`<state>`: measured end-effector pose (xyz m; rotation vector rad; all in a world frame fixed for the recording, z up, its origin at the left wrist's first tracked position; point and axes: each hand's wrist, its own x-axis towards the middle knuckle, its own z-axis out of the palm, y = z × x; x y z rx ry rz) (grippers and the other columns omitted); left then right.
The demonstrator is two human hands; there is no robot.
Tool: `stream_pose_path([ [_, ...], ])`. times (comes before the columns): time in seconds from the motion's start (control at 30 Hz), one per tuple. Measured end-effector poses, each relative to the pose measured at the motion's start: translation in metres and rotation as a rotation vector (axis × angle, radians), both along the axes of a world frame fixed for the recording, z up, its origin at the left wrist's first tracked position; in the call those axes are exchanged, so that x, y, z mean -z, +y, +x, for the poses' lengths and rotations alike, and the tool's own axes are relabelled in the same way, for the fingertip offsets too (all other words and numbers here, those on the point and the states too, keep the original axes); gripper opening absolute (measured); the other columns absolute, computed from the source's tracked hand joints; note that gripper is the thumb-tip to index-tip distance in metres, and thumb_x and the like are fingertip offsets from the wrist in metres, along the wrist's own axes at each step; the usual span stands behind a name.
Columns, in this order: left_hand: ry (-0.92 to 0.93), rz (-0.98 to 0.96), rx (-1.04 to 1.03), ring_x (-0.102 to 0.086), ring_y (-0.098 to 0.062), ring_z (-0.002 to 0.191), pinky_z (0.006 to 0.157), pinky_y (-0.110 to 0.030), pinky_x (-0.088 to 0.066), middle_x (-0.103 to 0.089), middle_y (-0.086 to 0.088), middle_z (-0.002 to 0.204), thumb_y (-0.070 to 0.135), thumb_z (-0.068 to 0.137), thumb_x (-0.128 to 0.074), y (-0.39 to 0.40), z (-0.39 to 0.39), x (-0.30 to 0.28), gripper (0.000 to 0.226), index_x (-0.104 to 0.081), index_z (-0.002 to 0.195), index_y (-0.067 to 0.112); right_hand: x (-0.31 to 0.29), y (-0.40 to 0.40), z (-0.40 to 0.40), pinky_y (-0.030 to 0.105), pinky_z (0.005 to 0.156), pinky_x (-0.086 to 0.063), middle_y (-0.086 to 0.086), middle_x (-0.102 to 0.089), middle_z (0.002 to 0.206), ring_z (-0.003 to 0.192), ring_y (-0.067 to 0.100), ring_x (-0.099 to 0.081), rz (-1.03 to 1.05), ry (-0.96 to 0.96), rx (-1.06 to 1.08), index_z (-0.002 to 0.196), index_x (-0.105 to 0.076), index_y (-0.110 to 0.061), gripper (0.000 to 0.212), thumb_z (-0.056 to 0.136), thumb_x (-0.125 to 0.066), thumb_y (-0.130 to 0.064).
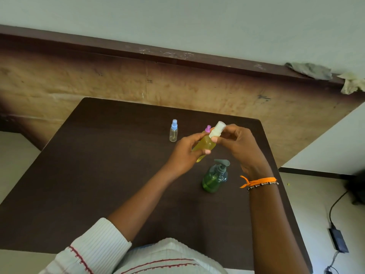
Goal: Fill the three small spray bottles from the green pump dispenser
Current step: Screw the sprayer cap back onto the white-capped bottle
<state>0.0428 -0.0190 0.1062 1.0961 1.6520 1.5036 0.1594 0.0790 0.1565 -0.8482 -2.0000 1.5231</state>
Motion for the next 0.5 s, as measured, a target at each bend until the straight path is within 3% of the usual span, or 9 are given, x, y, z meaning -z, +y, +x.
stream_pose_path([
  [0.13,0.010,-0.017,0.028,-0.057,0.001,0.104,0.090,-0.015,-0.046,-0.062,0.006,0.116,0.001,0.080,-0.067,-0.003,-0.003,-0.004,0.051,-0.055,0.128,0.014,-0.008,0.005,0.000,0.023,0.080,-0.055,0.012,-0.070,0.100,0.091,0.019,-0.066,0.079,-0.101,-0.091,0.092,-0.068,-0.014,0.023,0.080,-0.071,0.005],
  [0.23,0.006,-0.010,0.030,-0.059,0.004,0.098,0.087,-0.014,-0.047,-0.064,0.006,0.112,0.002,0.079,-0.069,-0.004,-0.005,-0.006,0.049,-0.057,0.125,0.015,-0.023,0.012,0.001,0.030,0.082,-0.054,0.012,-0.069,0.100,0.090,0.019,-0.067,0.211,-0.213,-0.172,0.095,-0.065,-0.012,0.027,0.077,-0.072,0.007],
  [0.37,-0.032,-0.015,0.020,-0.061,0.000,0.101,0.088,-0.016,-0.048,-0.066,0.004,0.112,0.002,0.080,-0.069,-0.003,-0.006,-0.006,0.047,-0.058,0.123,0.016,-0.043,0.020,-0.007,0.010,0.068,-0.047,-0.006,-0.066,0.082,0.071,-0.002,-0.059,0.446,-0.369,-0.298,0.083,-0.063,-0.024,0.036,0.070,-0.075,0.008],
  [0.43,-0.048,-0.013,0.025,-0.062,-0.005,0.104,0.089,-0.019,-0.049,-0.066,0.001,0.113,0.002,0.081,-0.067,-0.003,-0.005,-0.006,0.045,-0.058,0.123,0.015,-0.048,0.021,-0.013,0.006,0.062,-0.043,-0.010,-0.065,0.079,0.070,0.000,-0.058,0.529,-0.439,-0.316,0.080,-0.063,-0.025,0.037,0.068,-0.075,0.008],
  [0.5,-0.060,-0.013,0.031,-0.062,-0.006,0.103,0.087,-0.017,-0.049,-0.066,0.001,0.112,0.002,0.082,-0.066,-0.003,-0.005,-0.007,0.045,-0.057,0.123,0.015,-0.051,0.020,-0.017,0.011,0.064,-0.045,-0.003,-0.068,0.084,0.076,0.010,-0.061,0.584,-0.482,-0.337,0.082,-0.064,-0.022,0.035,0.067,-0.075,0.008],
])
